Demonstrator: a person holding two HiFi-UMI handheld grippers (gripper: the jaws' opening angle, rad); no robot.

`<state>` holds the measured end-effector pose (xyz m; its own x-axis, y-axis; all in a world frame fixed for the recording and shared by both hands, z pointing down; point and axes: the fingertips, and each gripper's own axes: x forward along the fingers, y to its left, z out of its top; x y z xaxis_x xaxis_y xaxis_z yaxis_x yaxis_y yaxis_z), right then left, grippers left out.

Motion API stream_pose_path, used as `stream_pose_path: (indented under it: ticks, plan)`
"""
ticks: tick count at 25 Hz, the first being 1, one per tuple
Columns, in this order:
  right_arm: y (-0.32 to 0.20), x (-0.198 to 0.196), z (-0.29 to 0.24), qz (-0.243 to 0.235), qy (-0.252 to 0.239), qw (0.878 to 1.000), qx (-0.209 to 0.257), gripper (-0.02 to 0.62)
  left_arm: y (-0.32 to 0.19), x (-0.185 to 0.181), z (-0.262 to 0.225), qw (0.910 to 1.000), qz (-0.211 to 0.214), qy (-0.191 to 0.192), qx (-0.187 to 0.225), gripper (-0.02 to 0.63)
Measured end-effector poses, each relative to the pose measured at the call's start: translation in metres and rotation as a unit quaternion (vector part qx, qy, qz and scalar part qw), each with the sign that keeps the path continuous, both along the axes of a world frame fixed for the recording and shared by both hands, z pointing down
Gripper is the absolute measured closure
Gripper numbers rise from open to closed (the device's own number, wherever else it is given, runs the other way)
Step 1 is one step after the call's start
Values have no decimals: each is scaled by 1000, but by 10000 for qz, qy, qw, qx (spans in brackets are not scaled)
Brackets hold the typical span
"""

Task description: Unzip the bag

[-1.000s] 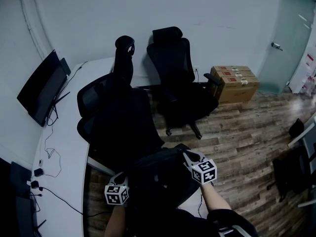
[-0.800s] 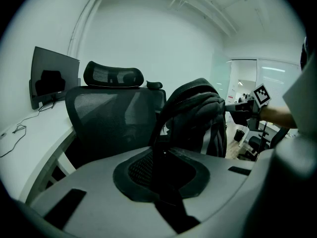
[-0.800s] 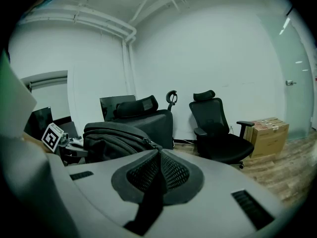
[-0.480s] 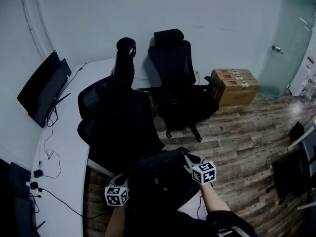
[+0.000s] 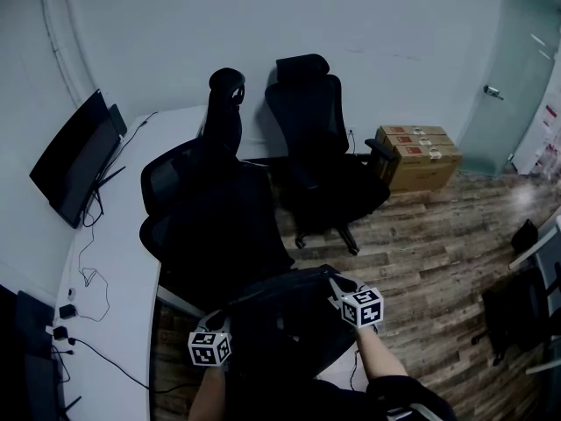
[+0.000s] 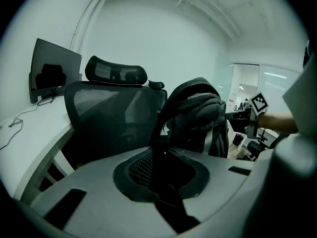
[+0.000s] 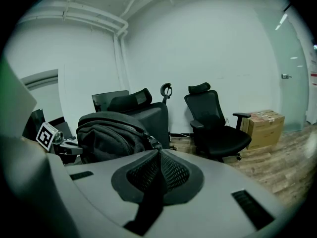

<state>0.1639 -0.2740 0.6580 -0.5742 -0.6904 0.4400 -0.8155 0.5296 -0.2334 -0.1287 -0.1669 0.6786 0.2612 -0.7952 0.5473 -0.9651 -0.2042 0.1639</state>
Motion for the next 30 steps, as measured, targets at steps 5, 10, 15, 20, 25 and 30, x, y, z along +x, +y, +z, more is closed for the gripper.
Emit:
stream_pose_path:
  ticks: [5, 10, 15, 20, 25, 30]
  plan:
    - [0, -5, -1, 13, -240, 9996, -116, 545, -4, -5, 2, 9996, -109, 235, -81, 549]
    - [2, -9, -3, 58, -357, 9992, -162, 541, -3, -9, 3, 9996, -107, 218, -155, 549]
    - [10, -10, -4, 203, -554, 9978, -290, 530, -3, -13, 4, 9996, -59, 188, -222, 549]
    - [20, 3, -11, 451, -686, 9962, -305, 463, -4, -16, 4, 9995, -12, 208, -253, 549]
    - [33, 10, -26, 705, -945, 9929, -187, 462, -4, -19, 5, 9993, 117, 237, -256, 549]
    - [52, 13, -43, 909, -1080, 9900, -43, 462, -8, -23, 6, 9990, 247, 275, -252, 549]
